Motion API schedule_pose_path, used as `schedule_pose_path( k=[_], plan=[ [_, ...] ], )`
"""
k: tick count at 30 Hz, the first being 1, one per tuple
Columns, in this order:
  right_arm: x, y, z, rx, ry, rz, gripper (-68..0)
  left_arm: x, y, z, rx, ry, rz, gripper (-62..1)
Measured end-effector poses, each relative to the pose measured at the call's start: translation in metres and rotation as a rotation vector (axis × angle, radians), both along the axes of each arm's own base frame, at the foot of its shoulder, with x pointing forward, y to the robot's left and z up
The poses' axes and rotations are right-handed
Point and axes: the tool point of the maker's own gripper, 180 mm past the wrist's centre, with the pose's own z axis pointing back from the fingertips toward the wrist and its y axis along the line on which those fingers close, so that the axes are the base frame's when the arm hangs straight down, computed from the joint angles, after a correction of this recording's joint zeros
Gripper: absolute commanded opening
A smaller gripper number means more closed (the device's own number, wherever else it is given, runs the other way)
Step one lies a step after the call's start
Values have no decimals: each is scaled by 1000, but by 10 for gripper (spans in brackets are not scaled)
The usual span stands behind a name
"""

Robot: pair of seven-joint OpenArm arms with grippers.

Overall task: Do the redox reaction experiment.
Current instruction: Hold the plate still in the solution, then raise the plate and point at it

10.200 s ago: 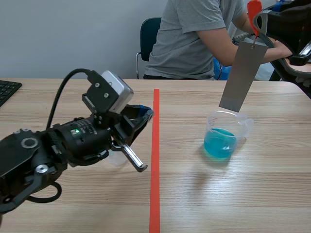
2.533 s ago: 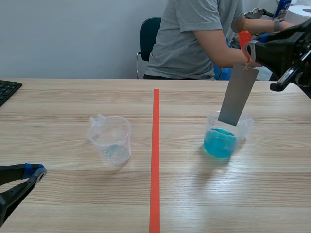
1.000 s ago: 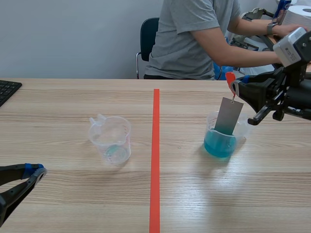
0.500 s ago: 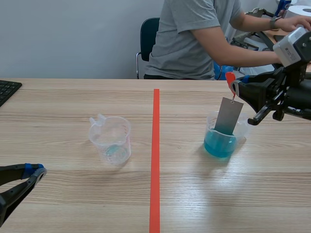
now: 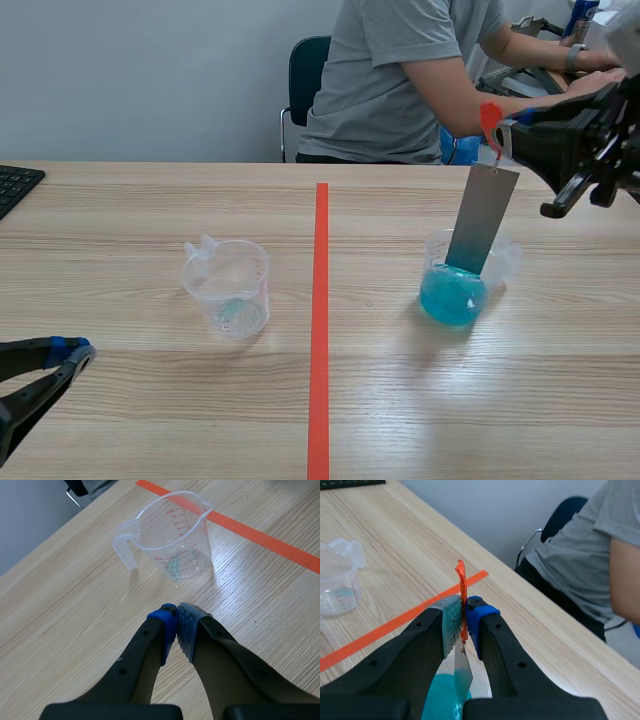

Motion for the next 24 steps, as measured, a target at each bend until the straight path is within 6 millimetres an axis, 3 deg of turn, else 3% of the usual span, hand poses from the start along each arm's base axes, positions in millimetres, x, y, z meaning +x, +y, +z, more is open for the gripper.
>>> schedule_pose_path(
  k=[7,16,24],
  plan=[
    [-6,7,31,11,-29,49,-669,0,0,0,0,0,0,-591],
    [-14,9,56,9,-27,87,-669,0,0,0,0,0,0,-591],
    [-12,-3,91,16,-84,48,-669,0,0,0,0,0,0,-591]
  ],
)
